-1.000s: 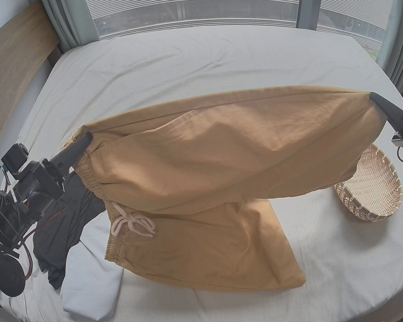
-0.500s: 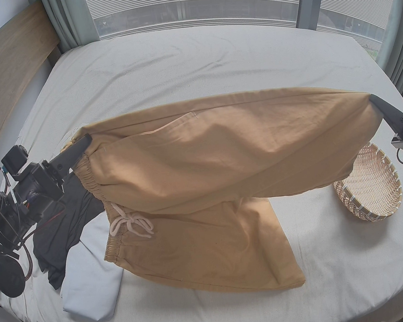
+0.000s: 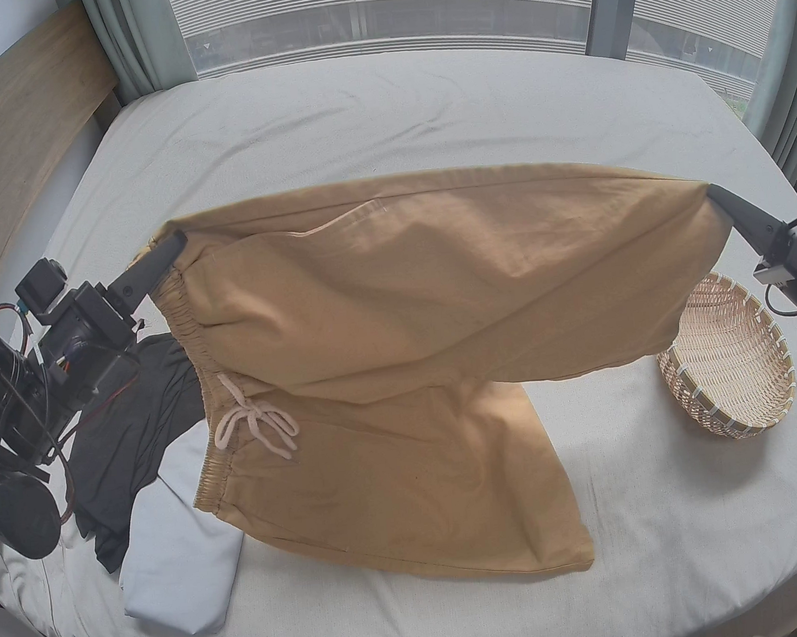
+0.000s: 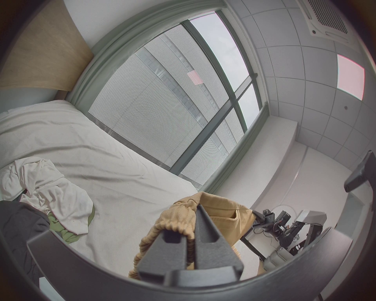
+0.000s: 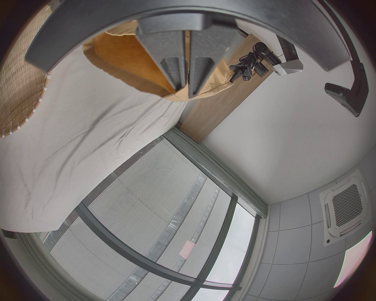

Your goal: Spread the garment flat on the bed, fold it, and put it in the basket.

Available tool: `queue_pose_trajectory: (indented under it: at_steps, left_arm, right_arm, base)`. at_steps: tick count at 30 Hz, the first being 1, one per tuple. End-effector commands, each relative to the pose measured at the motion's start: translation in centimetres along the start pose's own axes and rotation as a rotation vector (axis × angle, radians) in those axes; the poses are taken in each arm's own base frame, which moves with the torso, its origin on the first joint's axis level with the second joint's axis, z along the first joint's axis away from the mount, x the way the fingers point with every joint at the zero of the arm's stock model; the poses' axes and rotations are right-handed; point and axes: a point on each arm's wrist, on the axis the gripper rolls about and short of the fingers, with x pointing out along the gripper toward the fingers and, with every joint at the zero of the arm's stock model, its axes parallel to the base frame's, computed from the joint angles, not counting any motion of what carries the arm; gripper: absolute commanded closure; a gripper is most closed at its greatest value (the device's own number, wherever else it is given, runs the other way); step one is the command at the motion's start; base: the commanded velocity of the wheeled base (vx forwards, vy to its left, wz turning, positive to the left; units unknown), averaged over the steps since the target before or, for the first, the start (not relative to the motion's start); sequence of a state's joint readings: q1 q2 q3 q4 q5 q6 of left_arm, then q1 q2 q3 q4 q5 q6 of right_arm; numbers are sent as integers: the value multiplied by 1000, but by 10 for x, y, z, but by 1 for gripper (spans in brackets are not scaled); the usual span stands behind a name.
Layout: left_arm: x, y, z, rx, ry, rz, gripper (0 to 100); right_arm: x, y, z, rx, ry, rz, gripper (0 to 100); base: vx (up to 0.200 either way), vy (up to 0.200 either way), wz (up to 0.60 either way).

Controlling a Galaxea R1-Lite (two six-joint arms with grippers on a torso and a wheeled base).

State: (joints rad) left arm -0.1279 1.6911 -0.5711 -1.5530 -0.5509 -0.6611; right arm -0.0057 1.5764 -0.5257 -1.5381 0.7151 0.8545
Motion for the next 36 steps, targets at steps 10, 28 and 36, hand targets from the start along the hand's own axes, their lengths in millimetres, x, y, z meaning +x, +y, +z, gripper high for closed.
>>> queue_pose_trajectory:
  at_steps: [10, 28, 36]
  left_arm:
    - [31, 47, -30, -42, 33, 67, 100]
    - [70, 93, -54, -41, -20, 115, 100]
    - [90, 116, -57, -34, -48, 118, 0]
  right_arm:
    - [32, -51, -5, 24, 17, -27, 100]
    - [65, -106, -20, 43, 32, -34, 100]
    - [80, -125, -19, 24, 18, -15, 0]
  base:
    - [0, 0, 0]
    - [0, 0, 0]
    - [0, 0, 0]
